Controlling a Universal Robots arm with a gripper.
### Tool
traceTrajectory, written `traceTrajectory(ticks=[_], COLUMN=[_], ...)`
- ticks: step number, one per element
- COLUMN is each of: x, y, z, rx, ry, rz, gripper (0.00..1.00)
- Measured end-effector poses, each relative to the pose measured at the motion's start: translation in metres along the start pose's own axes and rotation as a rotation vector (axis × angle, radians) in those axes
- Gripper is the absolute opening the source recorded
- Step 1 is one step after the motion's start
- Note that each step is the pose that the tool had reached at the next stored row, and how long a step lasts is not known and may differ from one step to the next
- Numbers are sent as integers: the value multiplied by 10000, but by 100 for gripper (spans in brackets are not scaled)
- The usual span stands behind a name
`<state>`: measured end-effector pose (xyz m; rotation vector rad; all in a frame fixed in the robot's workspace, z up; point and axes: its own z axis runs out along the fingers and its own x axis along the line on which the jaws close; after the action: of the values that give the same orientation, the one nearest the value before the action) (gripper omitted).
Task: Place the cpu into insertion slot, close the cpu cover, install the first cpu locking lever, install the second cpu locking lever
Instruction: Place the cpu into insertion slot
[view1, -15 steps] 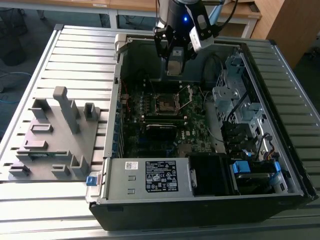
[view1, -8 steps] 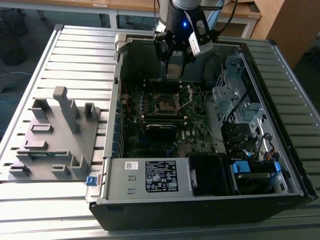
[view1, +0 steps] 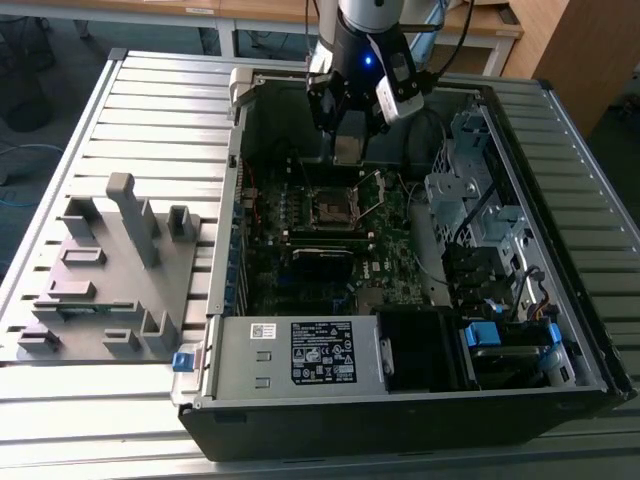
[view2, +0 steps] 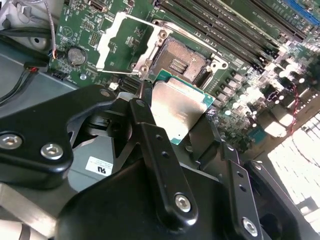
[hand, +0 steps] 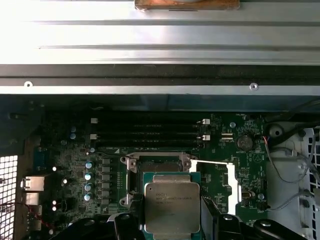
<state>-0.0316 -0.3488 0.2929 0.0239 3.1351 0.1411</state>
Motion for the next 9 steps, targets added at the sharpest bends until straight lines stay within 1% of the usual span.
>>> traceTrajectory(ticks=[5, 9], x=[9, 10], y=[-8, -8], z=[44, 47], rx=[-1, 1], ry=[-28, -27], rz=[-14, -13], gripper=[54, 54])
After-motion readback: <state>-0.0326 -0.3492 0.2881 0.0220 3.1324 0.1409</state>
